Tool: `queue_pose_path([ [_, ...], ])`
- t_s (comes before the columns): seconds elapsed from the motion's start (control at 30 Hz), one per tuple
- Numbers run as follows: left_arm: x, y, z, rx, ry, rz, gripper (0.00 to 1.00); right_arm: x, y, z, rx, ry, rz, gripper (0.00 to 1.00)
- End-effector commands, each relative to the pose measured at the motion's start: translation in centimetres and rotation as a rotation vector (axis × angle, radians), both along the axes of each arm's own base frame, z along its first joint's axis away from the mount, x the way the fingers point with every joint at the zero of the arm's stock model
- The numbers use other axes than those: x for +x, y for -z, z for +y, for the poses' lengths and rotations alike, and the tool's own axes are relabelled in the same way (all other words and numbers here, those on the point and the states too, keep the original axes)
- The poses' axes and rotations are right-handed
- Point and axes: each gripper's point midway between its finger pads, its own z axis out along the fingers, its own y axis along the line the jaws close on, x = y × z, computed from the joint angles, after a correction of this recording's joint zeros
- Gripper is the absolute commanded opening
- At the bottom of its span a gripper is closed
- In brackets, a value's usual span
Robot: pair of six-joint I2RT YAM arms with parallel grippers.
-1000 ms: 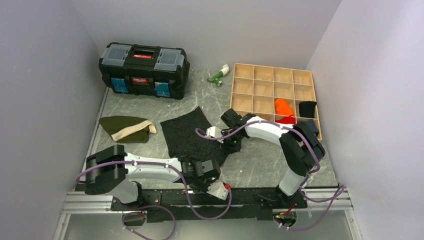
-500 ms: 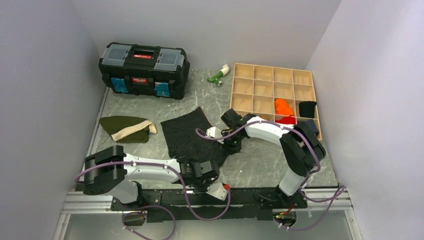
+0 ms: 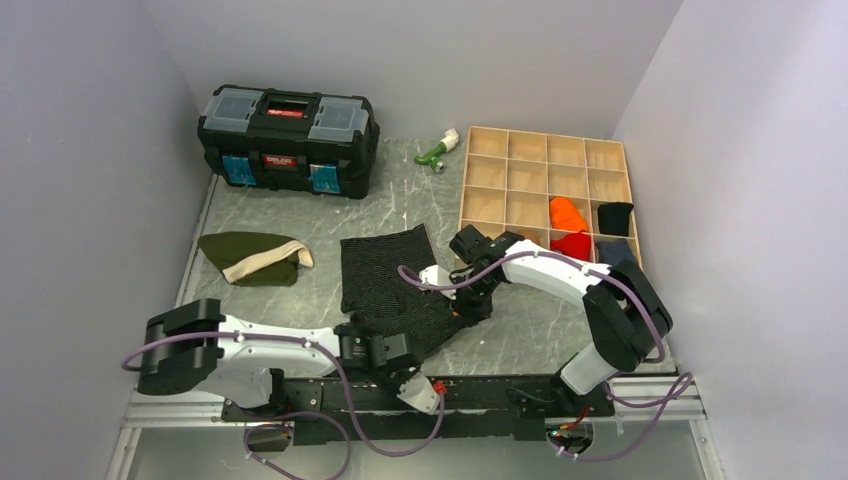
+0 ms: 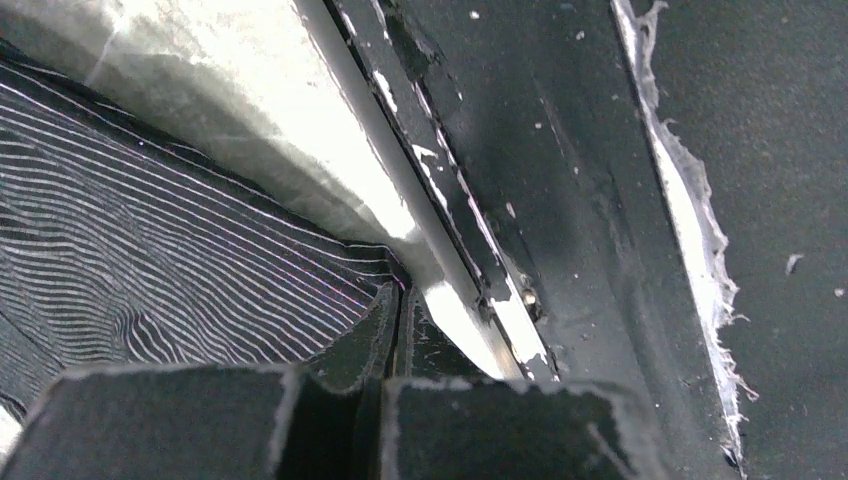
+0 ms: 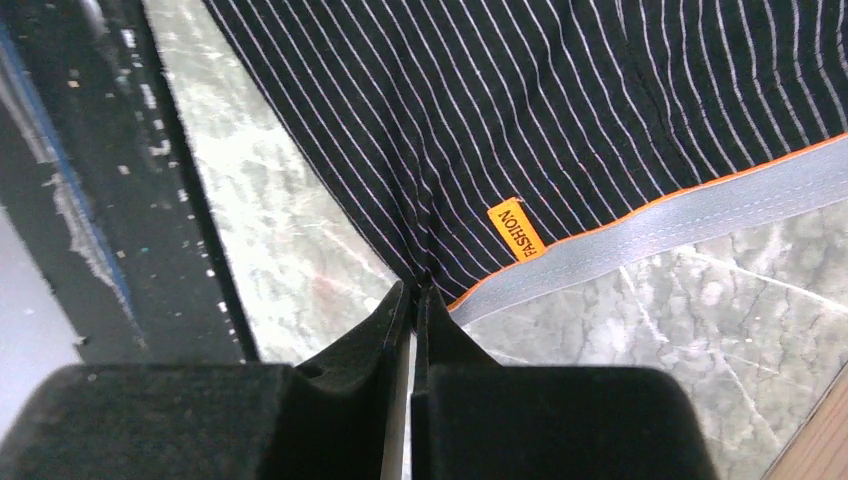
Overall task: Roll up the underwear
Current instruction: Fold the underwear at the center of the board.
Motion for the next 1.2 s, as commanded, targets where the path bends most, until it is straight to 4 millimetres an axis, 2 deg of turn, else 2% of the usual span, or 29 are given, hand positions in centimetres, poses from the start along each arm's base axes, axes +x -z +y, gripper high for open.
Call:
queue_pose_path([
  [0.0, 0.0, -1.4, 0.7, -0.048, 0.010, -0.007, 0.00, -0.9, -3.5, 1.3, 0.061, -0.016, 0.053, 0.05],
  [0.13, 1.1, -3.2, 1.2, -0.094, -0.042, -0.011, 0.00, 0.1, -4.7, 1.9, 0.054, -0.023, 0.049, 0.05],
  [0.3, 1.5, -5.8, 1.7, -0.155, -0.090, 0.049, 0.00, 1.4, -5.5, 2.8, 0.029, -0.029, 0.065, 0.05],
  [0.47, 2.4, -7.6, 2.5, -0.198, -0.146, 0.084, 0.00, 3.5, -6.5, 3.6, 0.001, -0.037, 0.039, 0.05],
  [0.73, 6.0, -10.2, 4.8, -0.266, -0.279, 0.067, 0.00, 7.5, -9.0, 5.5, 0.001, -0.043, -0.046, 0.05],
  [0.97, 9.2, -11.6, 7.0, -0.280, -0.381, 0.005, 0.00, 11.5, -9.9, 7.0, -0.005, -0.030, -0.102, 0.05],
  [1.07, 11.4, -12.0, 8.0, -0.286, -0.429, -0.006, 0.00, 13.4, -9.8, 7.6, -0.005, -0.017, -0.119, 0.05],
  [1.17, 14.4, -12.7, 9.7, -0.306, -0.503, -0.018, 0.00, 15.2, -9.6, 8.0, 0.001, -0.001, -0.136, 0.05],
])
